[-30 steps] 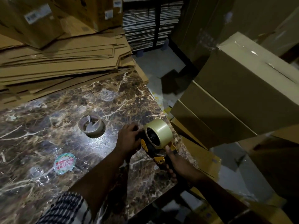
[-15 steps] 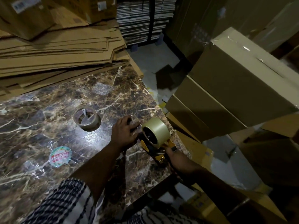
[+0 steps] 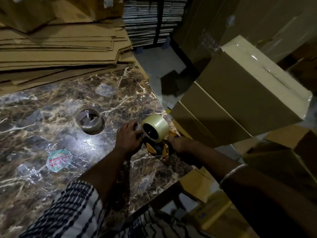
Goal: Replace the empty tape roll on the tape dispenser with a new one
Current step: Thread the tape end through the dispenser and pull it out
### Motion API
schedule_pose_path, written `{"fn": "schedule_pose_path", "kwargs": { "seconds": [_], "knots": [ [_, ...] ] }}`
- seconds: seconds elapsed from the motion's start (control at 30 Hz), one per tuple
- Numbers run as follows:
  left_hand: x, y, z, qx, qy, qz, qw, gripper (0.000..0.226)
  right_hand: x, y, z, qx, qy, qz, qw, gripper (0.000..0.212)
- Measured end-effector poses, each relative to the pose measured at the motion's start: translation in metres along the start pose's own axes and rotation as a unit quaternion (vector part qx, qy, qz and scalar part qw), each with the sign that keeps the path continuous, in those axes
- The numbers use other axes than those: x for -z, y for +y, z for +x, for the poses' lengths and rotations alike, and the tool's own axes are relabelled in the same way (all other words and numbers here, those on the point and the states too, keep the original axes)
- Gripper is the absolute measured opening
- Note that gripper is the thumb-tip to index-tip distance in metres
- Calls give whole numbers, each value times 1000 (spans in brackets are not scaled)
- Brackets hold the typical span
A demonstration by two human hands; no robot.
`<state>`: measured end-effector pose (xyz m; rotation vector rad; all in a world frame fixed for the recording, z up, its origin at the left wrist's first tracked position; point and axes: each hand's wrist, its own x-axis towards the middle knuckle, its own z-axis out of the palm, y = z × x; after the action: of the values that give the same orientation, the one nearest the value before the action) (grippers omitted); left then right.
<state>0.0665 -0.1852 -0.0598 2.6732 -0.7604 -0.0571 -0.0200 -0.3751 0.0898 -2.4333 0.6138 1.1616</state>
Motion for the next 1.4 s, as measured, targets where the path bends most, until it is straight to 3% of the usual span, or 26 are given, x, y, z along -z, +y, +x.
{"fn": "schedule_pose_path", "kwargs": {
  "seconds": [0.17,0.37,0.57,0.67,0.83,1.07,1.2,1.4],
  "knots": [
    [-1,-1,-1,5,-8,-12,1000,28,-7,-7,-18,31,63,-124,990,46],
    [3,1,-1,18,-19,-40,999,32,-5,-17,-23,74,49,-231,969,37],
    [7,3,-1,33,-30,-62,997,49,7,-37,-15,29,5,-250,968,44],
    [9,5,-1,40,-24,-79,996,56,11,-44,-6,0,19,-245,969,38],
    [9,5,0,45,-26,-80,995,50,11,-42,-11,-4,76,-238,968,33],
    [1,-3,2,33,-52,-39,997,43,1,-31,-17,38,39,-281,958,40],
    [3,-1,1,42,-43,-74,995,47,-3,-33,-22,61,38,-271,960,35],
    [4,2,2,58,-35,-85,994,50,10,-44,-16,-2,64,-250,966,28]
  ]
}}
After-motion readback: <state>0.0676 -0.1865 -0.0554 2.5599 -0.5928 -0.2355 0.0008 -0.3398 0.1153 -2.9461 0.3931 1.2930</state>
